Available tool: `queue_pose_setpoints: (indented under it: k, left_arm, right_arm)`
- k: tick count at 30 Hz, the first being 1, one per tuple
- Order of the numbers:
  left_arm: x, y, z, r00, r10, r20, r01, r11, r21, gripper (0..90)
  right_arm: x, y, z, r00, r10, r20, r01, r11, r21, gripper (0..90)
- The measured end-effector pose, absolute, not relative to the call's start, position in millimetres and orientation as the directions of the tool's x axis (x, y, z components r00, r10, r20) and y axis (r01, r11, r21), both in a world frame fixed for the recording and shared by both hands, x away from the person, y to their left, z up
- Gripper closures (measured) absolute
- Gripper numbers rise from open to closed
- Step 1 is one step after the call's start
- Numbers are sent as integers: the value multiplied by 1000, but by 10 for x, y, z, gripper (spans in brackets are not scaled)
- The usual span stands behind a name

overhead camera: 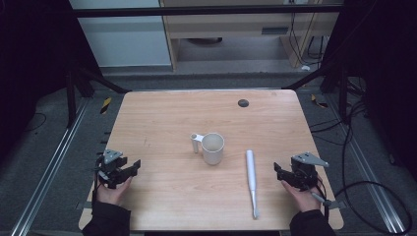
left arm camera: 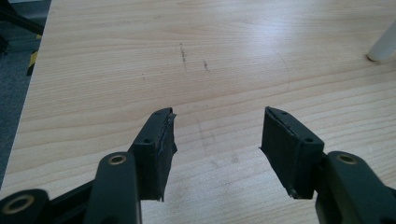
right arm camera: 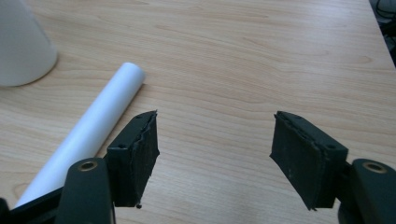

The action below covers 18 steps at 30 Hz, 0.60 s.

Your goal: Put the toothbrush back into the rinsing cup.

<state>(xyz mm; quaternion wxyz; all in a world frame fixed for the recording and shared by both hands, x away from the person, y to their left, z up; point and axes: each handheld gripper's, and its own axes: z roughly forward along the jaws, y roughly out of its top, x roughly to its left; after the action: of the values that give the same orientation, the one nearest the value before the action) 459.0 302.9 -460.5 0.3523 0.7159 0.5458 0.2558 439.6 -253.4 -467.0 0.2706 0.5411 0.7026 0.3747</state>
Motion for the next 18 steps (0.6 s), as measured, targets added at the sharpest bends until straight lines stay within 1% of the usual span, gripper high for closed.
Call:
queue_pose_setpoints:
  k: [5,7,13,16,17,18]
  left_arm:
    - [4572,3032,-4589,271,962,-14,595,-156,789,440]
    - [4571,3031,-4586,271,963,-12,595,-158,788,442]
    - [4569,3006,-4585,272,962,-2,599,-168,783,479]
    - [4568,3000,-4585,272,962,2,598,-170,783,485]
    - [4569,2998,-4586,275,961,-1,600,-171,781,503]
    - [4569,2998,-4586,275,961,-1,600,-171,781,509]
  right_arm:
    - [4360,-2458,-4653,-309,951,31,558,155,815,347]
    - [4356,-2446,-4653,-311,950,29,558,158,815,355]
    - [4327,-2337,-4626,-359,933,38,556,180,811,419]
    - [4321,-2303,-4632,-374,926,48,563,186,805,434]
    - [4326,-2278,-4645,-391,919,50,569,199,798,456]
    - [4326,-2278,-4645,-391,919,50,569,199,798,456]
